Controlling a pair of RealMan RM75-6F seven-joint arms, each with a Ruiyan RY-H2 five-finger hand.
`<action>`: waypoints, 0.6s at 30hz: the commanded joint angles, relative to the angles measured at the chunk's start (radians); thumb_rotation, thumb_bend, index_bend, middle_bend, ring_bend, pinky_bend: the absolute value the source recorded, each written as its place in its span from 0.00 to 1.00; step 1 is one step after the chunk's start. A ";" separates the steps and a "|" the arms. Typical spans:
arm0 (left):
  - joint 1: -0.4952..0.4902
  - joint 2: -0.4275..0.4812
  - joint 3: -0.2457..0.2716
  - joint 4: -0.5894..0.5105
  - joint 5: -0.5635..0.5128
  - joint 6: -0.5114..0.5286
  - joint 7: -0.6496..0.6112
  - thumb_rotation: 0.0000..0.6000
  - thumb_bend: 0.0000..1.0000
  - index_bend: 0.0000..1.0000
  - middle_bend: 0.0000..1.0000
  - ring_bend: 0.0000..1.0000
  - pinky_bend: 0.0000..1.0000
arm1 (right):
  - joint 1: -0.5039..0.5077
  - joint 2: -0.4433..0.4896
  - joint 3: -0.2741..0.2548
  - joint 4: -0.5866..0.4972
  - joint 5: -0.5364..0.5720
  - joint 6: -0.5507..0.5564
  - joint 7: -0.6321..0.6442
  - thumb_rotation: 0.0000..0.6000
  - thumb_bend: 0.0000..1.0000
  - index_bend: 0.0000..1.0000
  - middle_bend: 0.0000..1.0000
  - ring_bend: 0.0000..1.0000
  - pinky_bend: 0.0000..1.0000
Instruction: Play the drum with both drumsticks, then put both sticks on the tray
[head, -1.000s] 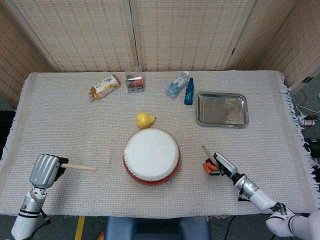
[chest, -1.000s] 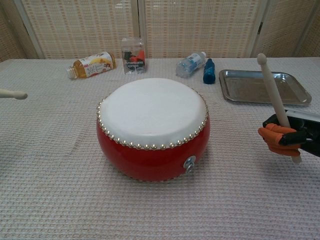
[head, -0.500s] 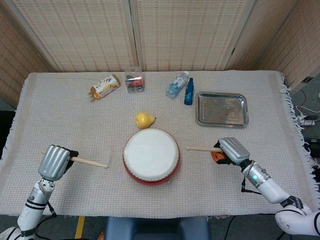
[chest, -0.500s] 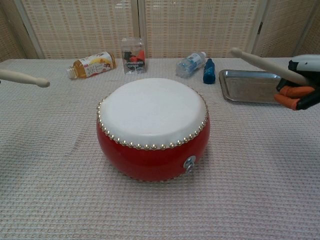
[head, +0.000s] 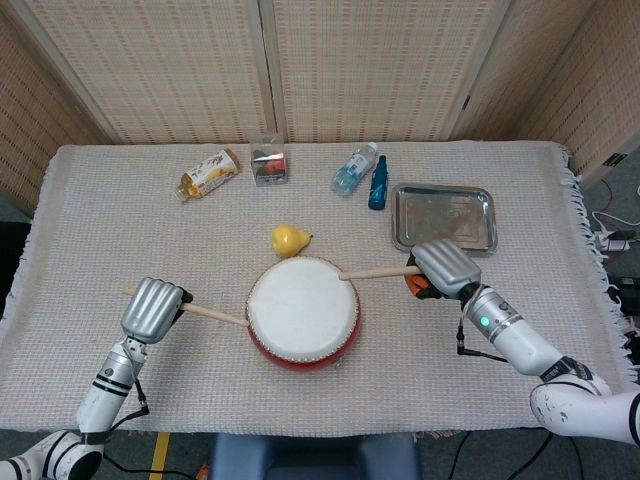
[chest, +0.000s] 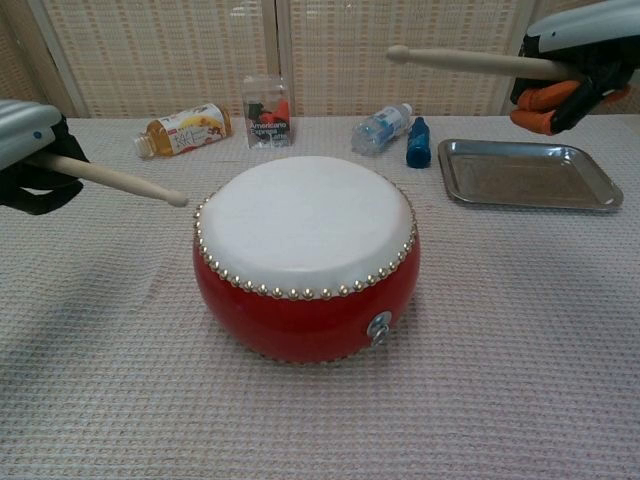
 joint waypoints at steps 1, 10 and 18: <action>-0.016 -0.026 0.006 0.023 -0.037 -0.038 0.033 1.00 0.59 1.00 1.00 1.00 1.00 | 0.041 0.001 0.007 -0.019 0.064 -0.016 -0.061 1.00 0.88 1.00 1.00 1.00 1.00; -0.001 -0.010 -0.007 -0.056 -0.128 -0.021 0.139 1.00 0.59 1.00 1.00 1.00 1.00 | 0.105 -0.100 -0.071 0.049 0.174 -0.027 -0.235 1.00 0.88 1.00 1.00 1.00 1.00; 0.022 0.045 -0.047 -0.167 -0.145 0.026 0.018 1.00 0.60 1.00 1.00 1.00 1.00 | 0.148 -0.172 -0.134 0.095 0.257 -0.010 -0.362 1.00 0.88 1.00 1.00 1.00 1.00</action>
